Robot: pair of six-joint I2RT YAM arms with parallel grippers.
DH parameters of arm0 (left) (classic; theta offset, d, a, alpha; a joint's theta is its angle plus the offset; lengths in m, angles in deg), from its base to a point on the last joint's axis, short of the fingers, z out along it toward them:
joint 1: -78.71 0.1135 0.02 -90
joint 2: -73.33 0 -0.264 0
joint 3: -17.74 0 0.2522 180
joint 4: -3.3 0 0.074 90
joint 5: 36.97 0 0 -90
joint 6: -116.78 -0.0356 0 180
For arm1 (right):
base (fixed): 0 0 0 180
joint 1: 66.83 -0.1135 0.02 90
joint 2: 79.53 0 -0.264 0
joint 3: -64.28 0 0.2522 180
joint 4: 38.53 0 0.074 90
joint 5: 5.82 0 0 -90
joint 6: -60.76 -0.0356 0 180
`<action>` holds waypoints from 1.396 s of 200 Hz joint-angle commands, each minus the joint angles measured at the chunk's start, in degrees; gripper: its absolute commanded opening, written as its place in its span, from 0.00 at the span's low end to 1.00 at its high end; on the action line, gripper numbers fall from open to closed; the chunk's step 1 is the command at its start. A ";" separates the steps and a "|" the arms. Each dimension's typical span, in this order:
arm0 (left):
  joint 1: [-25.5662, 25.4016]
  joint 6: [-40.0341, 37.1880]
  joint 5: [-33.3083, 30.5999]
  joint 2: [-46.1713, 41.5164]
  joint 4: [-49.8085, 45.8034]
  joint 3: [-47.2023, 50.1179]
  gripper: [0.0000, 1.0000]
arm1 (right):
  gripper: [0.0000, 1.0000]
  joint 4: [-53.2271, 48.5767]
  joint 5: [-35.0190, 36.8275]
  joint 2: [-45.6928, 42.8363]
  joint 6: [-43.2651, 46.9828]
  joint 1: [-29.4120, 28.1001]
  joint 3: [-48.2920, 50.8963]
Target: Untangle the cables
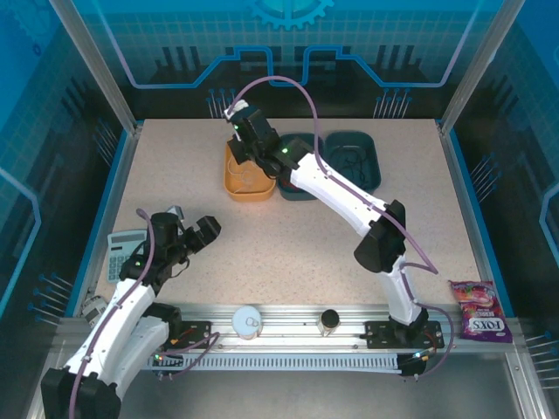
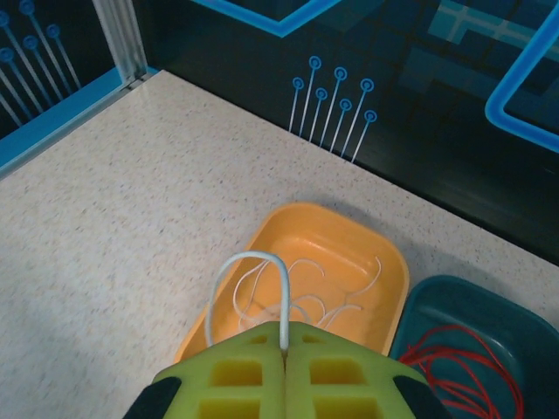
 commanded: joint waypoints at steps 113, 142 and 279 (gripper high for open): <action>-0.38 -3.31 -3.91 -2.83 -2.31 -1.63 0.99 | 0.44 4.44 -10.95 14.49 -1.55 5.74 -7.22; -0.38 -4.67 -6.75 -2.73 -2.83 -2.91 0.99 | 0.48 2.84 -9.19 8.42 -1.58 5.63 -3.68; -0.29 -19.05 -23.30 -2.84 20.85 6.60 0.99 | 1.00 19.64 8.21 -44.98 -7.98 12.58 66.19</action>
